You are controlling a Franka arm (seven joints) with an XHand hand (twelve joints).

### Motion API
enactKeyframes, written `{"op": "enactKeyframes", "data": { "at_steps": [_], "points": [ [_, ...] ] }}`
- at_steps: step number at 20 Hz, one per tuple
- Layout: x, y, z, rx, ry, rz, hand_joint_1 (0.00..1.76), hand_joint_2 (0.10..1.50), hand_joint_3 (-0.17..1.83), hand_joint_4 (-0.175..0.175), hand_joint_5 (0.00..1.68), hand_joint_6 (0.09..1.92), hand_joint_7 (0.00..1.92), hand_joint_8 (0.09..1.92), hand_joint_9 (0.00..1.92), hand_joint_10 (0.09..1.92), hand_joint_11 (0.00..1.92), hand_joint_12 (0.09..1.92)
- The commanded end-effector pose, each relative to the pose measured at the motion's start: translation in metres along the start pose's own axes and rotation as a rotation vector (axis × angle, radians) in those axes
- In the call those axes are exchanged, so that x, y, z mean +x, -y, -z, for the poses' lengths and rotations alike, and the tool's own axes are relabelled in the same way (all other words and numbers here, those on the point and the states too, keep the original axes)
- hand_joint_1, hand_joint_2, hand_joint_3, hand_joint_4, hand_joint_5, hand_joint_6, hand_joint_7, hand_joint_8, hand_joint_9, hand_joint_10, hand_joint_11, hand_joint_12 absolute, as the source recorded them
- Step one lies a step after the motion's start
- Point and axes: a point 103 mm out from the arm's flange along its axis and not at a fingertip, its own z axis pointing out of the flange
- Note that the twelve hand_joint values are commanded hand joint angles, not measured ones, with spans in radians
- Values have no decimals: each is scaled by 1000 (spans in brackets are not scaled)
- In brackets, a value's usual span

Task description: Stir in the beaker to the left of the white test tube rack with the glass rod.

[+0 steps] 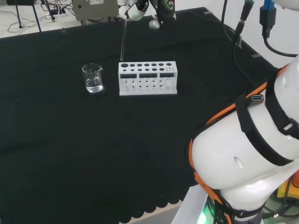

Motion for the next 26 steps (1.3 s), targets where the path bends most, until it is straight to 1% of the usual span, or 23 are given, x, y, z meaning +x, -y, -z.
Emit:
{"op": "enactKeyframes", "data": {
  "at_steps": [1, 4, 6, 9, 15, 18, 22, 26],
  "points": [
    [-3, -2, 1, 1, -3, -11, 1217, 509, 956, -175, 1262, 835, 1565, 1060, 1778, 765, 1452, 1114],
    [-5, -7, 4, -2, 11, -8, 1217, 507, 958, -175, 1264, 832, 1566, 1059, 1779, 764, 1452, 1115],
    [-5, -12, 7, -4, 8, -7, 1217, 505, 959, -175, 1265, 831, 1567, 1058, 1779, 763, 1452, 1115],
    [-2, -20, 11, -14, 13, 9, 1217, 504, 960, -175, 1267, 828, 1568, 1056, 1780, 762, 1453, 1116],
    [0, -34, 12, -36, -4, 28, 1218, 497, 967, -175, 1274, 820, 1570, 1051, 1781, 758, 1457, 1116],
    [0, -42, 10, -37, -23, 47, 1218, 494, 969, -175, 1277, 816, 1570, 1049, 1781, 757, 1457, 1115],
    [4, -51, 10, -56, -21, 78, 1220, 487, 975, -175, 1287, 801, 1572, 1043, 1782, 752, 1459, 1112],
    [9, -60, 4, -62, -34, 124, 1220, 486, 974, -175, 1289, 798, 1573, 1042, 1783, 750, 1459, 1111]
  ]
}}
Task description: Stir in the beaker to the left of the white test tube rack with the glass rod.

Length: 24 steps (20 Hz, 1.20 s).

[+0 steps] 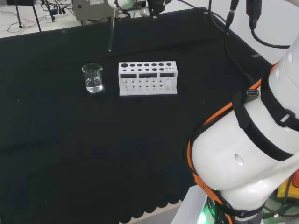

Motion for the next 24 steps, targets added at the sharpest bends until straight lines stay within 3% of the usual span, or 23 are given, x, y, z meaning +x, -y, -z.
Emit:
{"op": "enactKeyframes", "data": {
  "at_steps": [1, 10, 24],
  "points": [
    [6, -15, -9, -13, -21, 61, 1220, 486, 974, -175, 1289, 798, 1573, 1041, 1784, 750, 1459, 1111],
    [12, -33, -34, -7, -63, 126, 1220, 486, 974, -175, 1291, 795, 1574, 1040, 1787, 748, 1460, 1111],
    [13, -52, -77, 30, -118, 149, 1220, 485, 974, -175, 1292, 792, 1577, 1038, 1791, 746, 1463, 1110]
  ]
}}
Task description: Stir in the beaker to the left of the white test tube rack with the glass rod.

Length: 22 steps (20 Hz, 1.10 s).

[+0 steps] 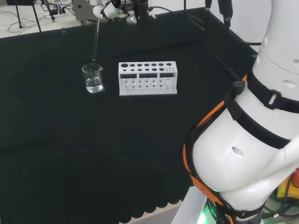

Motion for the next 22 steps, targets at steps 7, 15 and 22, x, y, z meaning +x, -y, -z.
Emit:
{"op": "enactKeyframes", "data": {
  "at_steps": [7, 15, 22],
  "points": [
    [-2, -9, -34, 40, -46, 17, 1220, 486, 972, -175, 1292, 792, 1577, 1036, 1791, 744, 1464, 1108],
    [-1, -16, -51, 56, -48, 34, 1220, 487, 970, -175, 1291, 791, 1576, 1036, 1791, 743, 1463, 1105],
    [-3, -24, -70, 72, -56, 48, 1220, 488, 968, -175, 1291, 790, 1575, 1036, 1790, 742, 1463, 1104]
  ]
}}
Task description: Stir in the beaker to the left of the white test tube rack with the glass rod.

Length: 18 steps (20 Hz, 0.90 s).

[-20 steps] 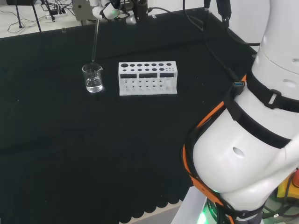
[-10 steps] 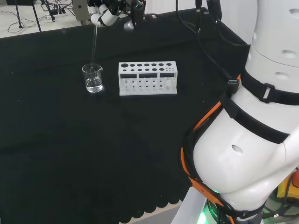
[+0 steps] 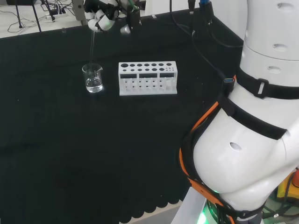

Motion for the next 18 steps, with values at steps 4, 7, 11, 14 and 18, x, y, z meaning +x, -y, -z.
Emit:
{"op": "enactKeyframes", "data": {
  "at_steps": [4, 7, 11, 14, 18],
  "points": [
    [-9, -12, -25, 24, -7, 19, 1220, 489, 967, -175, 1291, 790, 1574, 1036, 1789, 742, 1463, 1103],
    [-12, -14, -34, 43, -12, 24, 1220, 490, 966, -175, 1291, 789, 1574, 1036, 1789, 742, 1463, 1102],
    [-16, -15, -46, 67, -23, 23, 1220, 490, 965, -175, 1291, 789, 1574, 1036, 1789, 741, 1463, 1102],
    [-16, -17, -50, 77, -23, 26, 1220, 491, 964, -175, 1290, 789, 1574, 1036, 1789, 741, 1463, 1101],
    [-15, -18, -59, 99, -20, 26, 1220, 492, 962, -175, 1290, 789, 1573, 1036, 1789, 741, 1463, 1101]
  ]
}}
